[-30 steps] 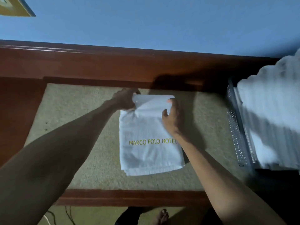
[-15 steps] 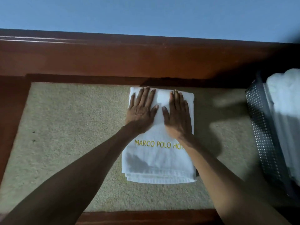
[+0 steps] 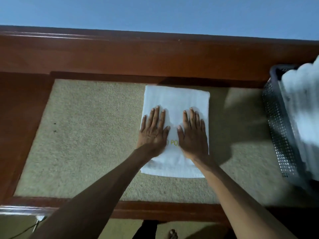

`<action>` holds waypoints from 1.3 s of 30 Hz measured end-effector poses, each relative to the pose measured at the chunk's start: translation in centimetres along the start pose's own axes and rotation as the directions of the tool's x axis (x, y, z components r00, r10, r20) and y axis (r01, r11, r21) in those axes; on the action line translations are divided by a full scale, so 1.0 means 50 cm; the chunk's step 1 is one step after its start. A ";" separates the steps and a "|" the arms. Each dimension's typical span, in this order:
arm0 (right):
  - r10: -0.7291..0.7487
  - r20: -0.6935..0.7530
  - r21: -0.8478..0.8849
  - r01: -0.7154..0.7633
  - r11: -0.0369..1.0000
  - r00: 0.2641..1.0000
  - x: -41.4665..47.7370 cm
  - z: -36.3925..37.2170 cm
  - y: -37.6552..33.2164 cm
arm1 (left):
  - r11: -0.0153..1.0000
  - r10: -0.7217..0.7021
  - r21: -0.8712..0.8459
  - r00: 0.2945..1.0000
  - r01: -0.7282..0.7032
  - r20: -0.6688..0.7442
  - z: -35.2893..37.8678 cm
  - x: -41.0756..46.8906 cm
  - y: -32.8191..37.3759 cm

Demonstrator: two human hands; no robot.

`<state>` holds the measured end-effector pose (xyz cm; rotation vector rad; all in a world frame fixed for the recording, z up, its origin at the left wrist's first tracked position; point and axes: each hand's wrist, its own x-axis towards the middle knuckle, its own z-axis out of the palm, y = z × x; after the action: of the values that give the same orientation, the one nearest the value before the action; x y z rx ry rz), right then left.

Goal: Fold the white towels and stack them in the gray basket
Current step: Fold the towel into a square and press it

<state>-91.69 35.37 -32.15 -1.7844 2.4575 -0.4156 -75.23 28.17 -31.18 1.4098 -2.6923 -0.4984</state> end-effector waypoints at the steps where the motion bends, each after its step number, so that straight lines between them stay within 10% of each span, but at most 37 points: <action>1: -0.016 0.007 0.003 0.016 1.000 1.000 -0.032 -0.004 0.003 | 1.000 0.005 0.001 1.000 -0.005 -0.007 0.003 -0.035 0.001; 13: -0.136 -0.032 0.049 0.138 0.989 0.990 -0.245 -0.046 0.056 | 0.991 0.072 -0.115 0.995 -0.063 0.069 -0.013 -0.235 -0.040; 19: 0.129 -0.005 0.528 -0.107 0.842 0.992 -0.132 -0.146 0.062 | 0.968 -0.135 -0.246 0.931 0.051 -0.338 -0.107 -0.149 -0.064; 25: 0.560 0.230 0.557 -0.579 0.595 0.796 0.036 -0.126 0.072 | 0.643 -0.531 -0.532 0.821 0.552 0.210 -0.151 0.040 -0.098; 33: 0.616 0.435 0.541 -0.738 0.404 0.656 0.082 -0.103 0.057 | 0.393 -0.382 -0.647 0.756 0.654 0.531 -0.166 0.131 -0.072; 39: 0.582 0.435 0.632 -0.693 0.346 0.687 0.080 -0.151 0.043 | 0.255 -0.214 -0.770 0.810 0.585 0.546 -0.188 0.111 -0.029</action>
<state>-96.59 33.52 -25.07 -0.3988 2.0994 -1.0017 -75.41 20.50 -23.26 1.5937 -1.4111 -2.0633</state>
